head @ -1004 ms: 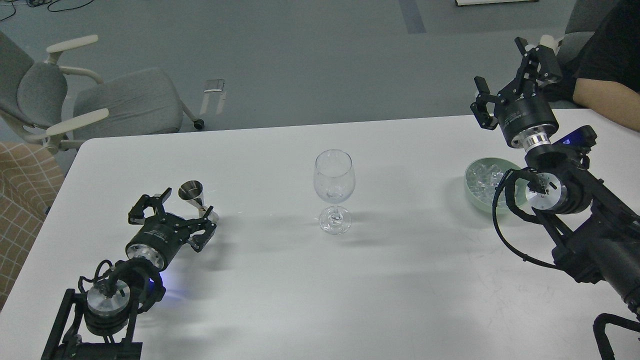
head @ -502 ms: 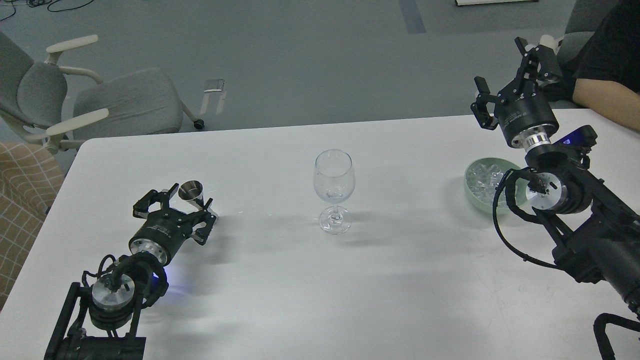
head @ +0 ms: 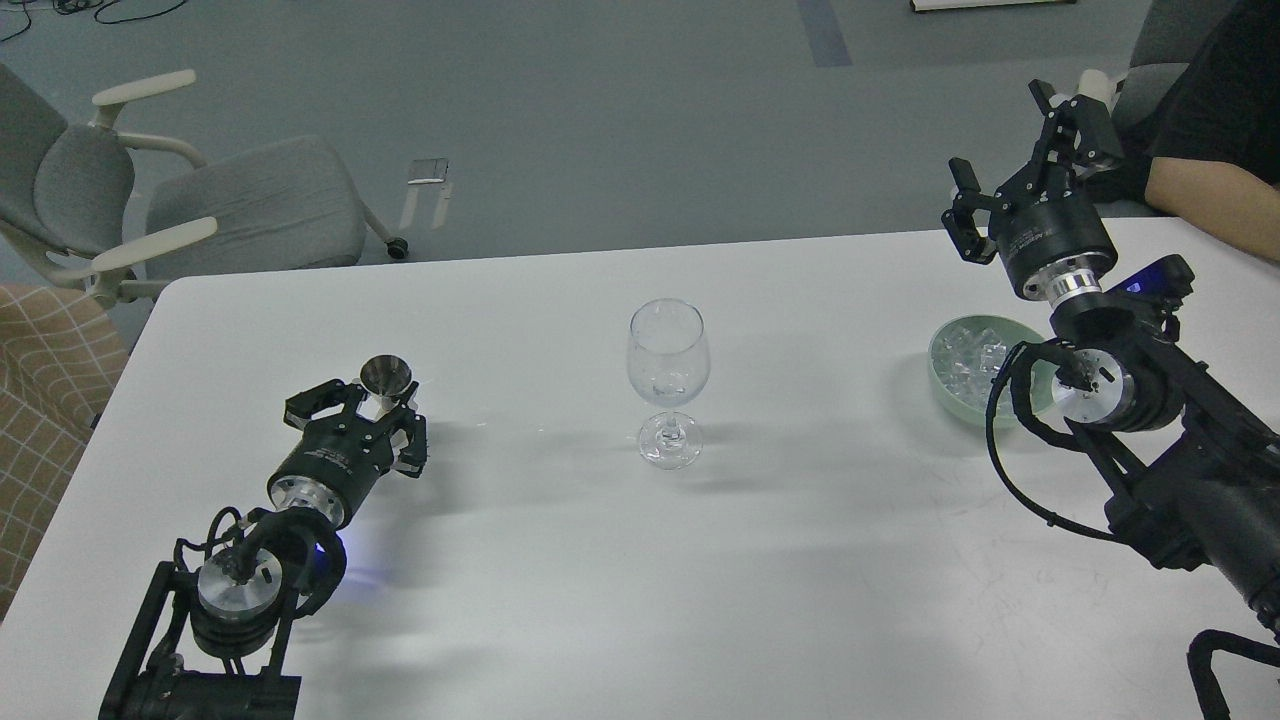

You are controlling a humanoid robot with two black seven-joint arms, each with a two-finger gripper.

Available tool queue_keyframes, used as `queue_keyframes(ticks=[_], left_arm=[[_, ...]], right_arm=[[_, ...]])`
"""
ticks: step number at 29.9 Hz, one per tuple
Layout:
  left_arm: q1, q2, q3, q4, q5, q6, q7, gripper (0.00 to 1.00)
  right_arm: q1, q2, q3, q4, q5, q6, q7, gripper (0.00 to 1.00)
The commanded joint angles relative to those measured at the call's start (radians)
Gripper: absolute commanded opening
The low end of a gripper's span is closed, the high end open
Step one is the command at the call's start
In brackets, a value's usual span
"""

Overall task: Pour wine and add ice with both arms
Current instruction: 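Lift the jigger with the left gripper and carry it toward the wine glass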

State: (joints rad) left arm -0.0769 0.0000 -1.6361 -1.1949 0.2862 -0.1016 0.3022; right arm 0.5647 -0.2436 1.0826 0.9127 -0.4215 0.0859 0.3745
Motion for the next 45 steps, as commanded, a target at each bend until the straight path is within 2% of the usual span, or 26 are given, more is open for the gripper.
queue_keyframes(ticks=[1,4,5,8,12,17,24,29,38,45], left_arm=[[0.003,0.0,-0.001,0.0,0.001,-0.001,-0.008,0.32],[0.003,0.0,0.001,0.0,0.001,-0.001,-0.028,0.29],[0.005,0.0,0.001,0.0,0.001,-0.001,-0.028,0.22],[0.003,0.0,-0.001,0.0,0.001,-0.001,-0.029,0.19],[0.0,0.0,-0.001,-0.002,-0.001,-0.001,-0.034,0.06],[-0.009,0.0,-0.001,-0.018,-0.002,-0.001,-0.031,0.0],[-0.044,0.0,-0.001,-0.051,-0.002,0.013,-0.025,0.0],[-0.044,0.0,0.005,-0.139,-0.002,0.057,-0.014,0.0],[-0.044,0.0,0.125,-0.282,-0.001,0.158,0.008,0.0],[-0.046,0.0,0.182,-0.33,0.001,0.204,0.023,0.0]], right_arm=[[0.0,0.001,0.0,0.0,0.0,0.0,0.001,1.0],[0.0,0.001,0.0,0.0,0.0,0.0,0.001,1.0],[0.0,0.003,0.0,0.0,0.0,0.0,0.0,1.0],[0.0,0.003,0.0,0.0,0.0,0.0,0.001,1.0],[0.0,0.001,0.0,0.002,0.0,0.0,0.001,1.0],[-0.002,0.0,0.0,0.002,0.001,-0.002,0.0,1.0],[-0.008,0.001,0.0,0.002,0.0,-0.003,0.001,1.0],[-0.015,0.001,0.0,0.003,0.0,-0.003,0.001,1.0],[-0.02,0.0,0.002,0.003,0.001,-0.003,0.001,1.0],[-0.022,0.0,0.002,0.003,0.0,-0.003,0.0,1.0]])
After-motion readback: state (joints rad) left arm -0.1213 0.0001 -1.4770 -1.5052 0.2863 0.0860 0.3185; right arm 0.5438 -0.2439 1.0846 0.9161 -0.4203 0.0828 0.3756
